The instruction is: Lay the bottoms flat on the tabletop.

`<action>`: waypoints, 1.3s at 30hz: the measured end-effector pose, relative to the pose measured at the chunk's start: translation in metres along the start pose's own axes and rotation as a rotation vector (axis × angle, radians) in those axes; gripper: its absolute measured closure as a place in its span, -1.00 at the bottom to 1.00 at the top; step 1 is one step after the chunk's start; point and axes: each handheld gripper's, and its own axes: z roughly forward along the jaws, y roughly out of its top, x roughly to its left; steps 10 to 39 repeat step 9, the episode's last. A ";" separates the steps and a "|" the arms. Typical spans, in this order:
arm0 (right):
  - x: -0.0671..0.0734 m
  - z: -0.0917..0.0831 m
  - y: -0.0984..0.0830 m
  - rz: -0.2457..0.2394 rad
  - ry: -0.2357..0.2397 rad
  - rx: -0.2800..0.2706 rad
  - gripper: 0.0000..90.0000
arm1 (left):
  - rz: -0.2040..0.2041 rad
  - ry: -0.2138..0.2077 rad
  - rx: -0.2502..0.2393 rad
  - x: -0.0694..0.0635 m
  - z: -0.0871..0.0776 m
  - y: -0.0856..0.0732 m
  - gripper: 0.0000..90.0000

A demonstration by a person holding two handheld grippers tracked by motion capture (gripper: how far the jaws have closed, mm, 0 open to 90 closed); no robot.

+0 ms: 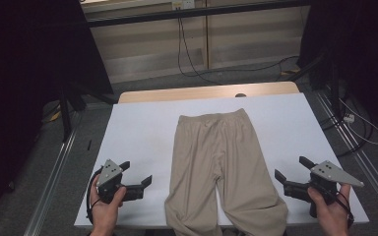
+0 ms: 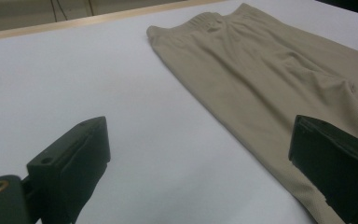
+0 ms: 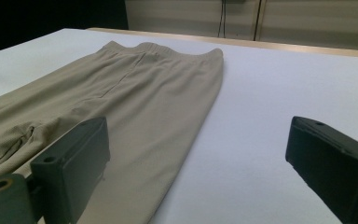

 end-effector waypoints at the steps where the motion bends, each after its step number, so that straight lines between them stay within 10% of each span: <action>1: 0.000 0.000 0.000 0.001 0.001 -0.003 -0.87 | 0.000 0.003 -0.001 0.000 0.000 0.000 -0.88; 39: 0.000 0.001 0.000 -0.004 0.007 0.000 -0.87 | -0.006 0.027 0.007 0.000 0.002 0.000 -0.88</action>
